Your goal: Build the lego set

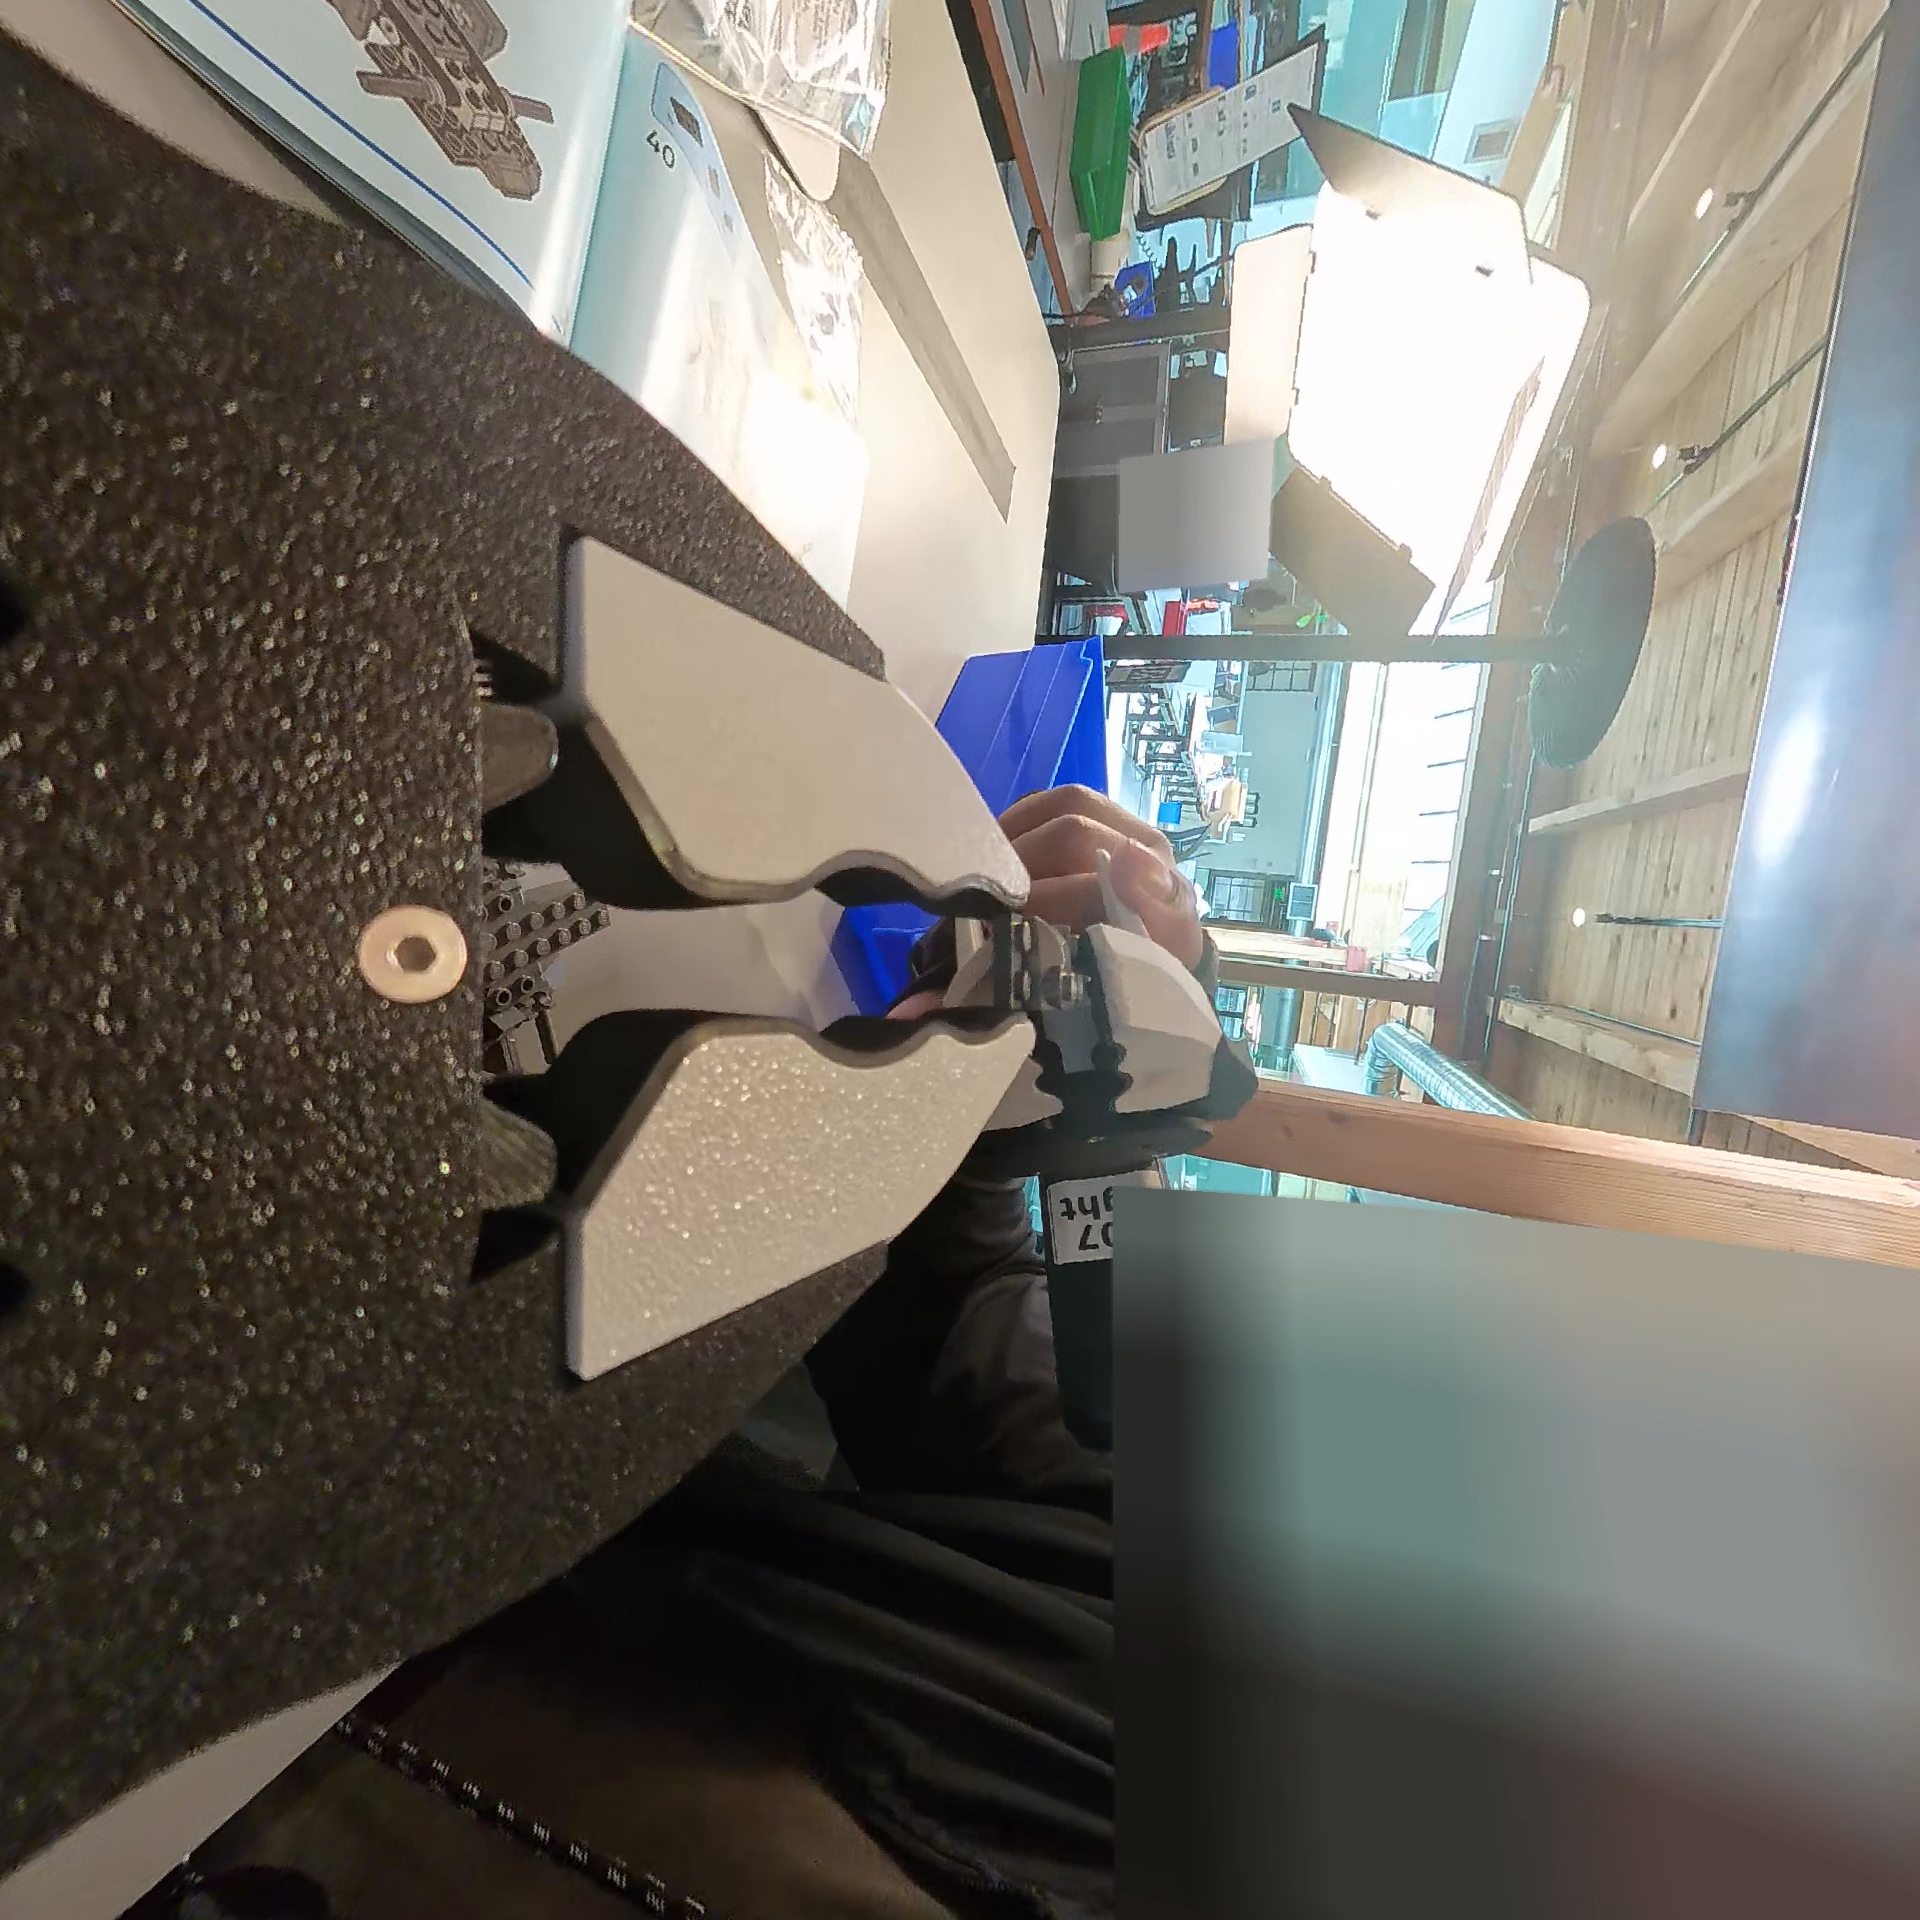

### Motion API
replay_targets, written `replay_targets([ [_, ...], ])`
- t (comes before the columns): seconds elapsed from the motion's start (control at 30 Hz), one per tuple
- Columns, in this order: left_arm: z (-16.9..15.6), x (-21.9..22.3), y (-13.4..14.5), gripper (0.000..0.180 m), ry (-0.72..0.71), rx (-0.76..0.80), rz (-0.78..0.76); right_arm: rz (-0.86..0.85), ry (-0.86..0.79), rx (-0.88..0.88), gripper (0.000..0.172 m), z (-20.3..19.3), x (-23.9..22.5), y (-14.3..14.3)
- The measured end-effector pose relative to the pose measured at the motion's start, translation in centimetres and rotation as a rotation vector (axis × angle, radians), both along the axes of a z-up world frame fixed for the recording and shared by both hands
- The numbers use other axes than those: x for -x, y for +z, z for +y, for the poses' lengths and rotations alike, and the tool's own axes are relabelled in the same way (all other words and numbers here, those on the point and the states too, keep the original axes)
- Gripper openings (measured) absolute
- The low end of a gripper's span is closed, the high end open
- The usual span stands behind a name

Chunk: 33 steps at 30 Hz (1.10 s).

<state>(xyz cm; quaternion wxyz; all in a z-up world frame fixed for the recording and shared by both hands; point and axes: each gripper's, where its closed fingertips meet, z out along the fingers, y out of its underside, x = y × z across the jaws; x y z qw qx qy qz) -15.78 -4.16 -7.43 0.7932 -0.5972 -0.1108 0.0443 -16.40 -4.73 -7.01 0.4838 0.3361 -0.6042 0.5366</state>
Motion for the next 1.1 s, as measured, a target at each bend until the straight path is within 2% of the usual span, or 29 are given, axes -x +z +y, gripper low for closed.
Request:
replay_targets([
  [1.1, 0.47, -0.23, 0.06, 0.016, -0.056, -0.068, -0.033, -0.042, 0.047, -0.048, 0.008, 0.23, -0.28, -0.05],
])
